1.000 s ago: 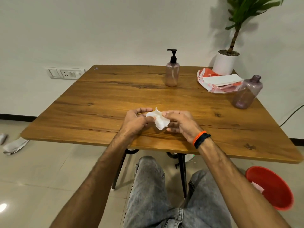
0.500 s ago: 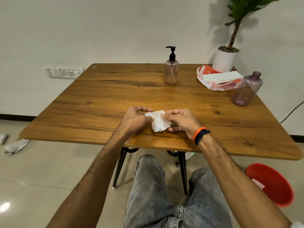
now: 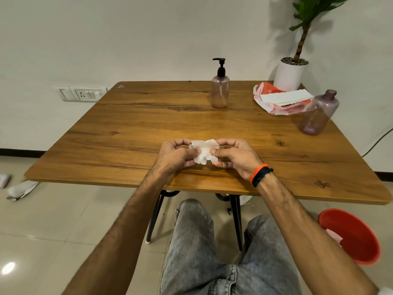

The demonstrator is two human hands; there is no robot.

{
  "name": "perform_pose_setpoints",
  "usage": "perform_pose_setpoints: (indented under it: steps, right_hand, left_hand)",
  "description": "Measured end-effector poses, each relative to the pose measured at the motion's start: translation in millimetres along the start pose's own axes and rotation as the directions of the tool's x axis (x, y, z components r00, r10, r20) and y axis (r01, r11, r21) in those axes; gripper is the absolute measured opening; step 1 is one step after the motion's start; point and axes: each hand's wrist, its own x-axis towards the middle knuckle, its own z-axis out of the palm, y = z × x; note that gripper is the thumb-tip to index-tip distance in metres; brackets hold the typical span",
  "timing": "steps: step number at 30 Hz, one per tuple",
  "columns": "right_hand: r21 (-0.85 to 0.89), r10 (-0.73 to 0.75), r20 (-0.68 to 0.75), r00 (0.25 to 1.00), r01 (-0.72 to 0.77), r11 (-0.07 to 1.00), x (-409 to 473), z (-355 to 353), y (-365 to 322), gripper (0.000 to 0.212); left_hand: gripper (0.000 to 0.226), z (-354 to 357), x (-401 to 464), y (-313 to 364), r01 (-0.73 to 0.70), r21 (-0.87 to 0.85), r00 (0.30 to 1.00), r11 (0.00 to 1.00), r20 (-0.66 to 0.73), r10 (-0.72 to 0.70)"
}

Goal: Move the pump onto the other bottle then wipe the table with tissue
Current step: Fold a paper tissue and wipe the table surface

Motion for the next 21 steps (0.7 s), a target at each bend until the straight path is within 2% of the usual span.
perform_pose_setpoints:
  steps: [2,7,8,10,11,13,15,19,21]
  right_hand:
    - [0.004,-0.009,0.031,0.999,0.009,1.0,-0.9,-2.7,-1.1,0.018]
    - [0.06,-0.063,0.089,0.994,0.058,0.997,-0.3,-9.5,-0.9,0.026]
    - [0.064,-0.064,0.088,0.994,0.059,0.996,-0.9,-9.0,-1.3,0.023]
    - [0.02,-0.073,0.065,0.995,0.072,0.997,0.3,-9.2,-1.0,0.002]
    - [-0.008,-0.09,0.045,0.995,0.09,0.996,1.3,-9.2,0.2,0.013]
    - [-0.018,-0.081,0.013,0.997,0.081,0.997,1.5,-7.8,-0.1,0.033]
    - [-0.004,-0.062,-0.004,0.998,0.062,0.998,0.7,-6.6,-0.7,0.043]
    - [-0.026,-0.028,-0.005,1.0,0.028,0.999,-0.1,-4.8,-0.9,0.035]
    - [-0.015,-0.059,-0.073,0.996,0.058,0.998,0.4,-1.0,0.8,0.03]
  left_hand:
    - [0.012,1.1,-0.7,0.6,-0.028,0.021,0.999,0.999,0.018,0.027]
    - [0.025,-0.5,4.2,-3.1,-0.081,0.004,0.997,0.997,-0.001,0.081]
    - [0.024,-0.6,4.8,-3.9,-0.083,-0.019,0.997,0.996,0.004,0.083]
    - [0.015,0.8,2.8,-3.6,-0.081,-0.039,0.997,0.996,0.015,0.082]
    - [0.01,1.9,1.4,-3.4,-0.083,-0.023,0.996,0.996,0.016,0.083]
    - [0.02,3.3,1.6,-4.4,-0.082,0.048,0.997,0.995,-0.003,0.083]
    - [0.034,3.9,2.7,-6.1,-0.07,0.076,0.997,0.995,-0.022,0.072]
    - [0.043,5.7,4.5,-9.0,-0.08,0.096,0.995,0.992,-0.053,0.085]
    - [0.041,8.6,4.9,-11.7,-0.116,0.142,0.987,0.983,-0.095,0.131]
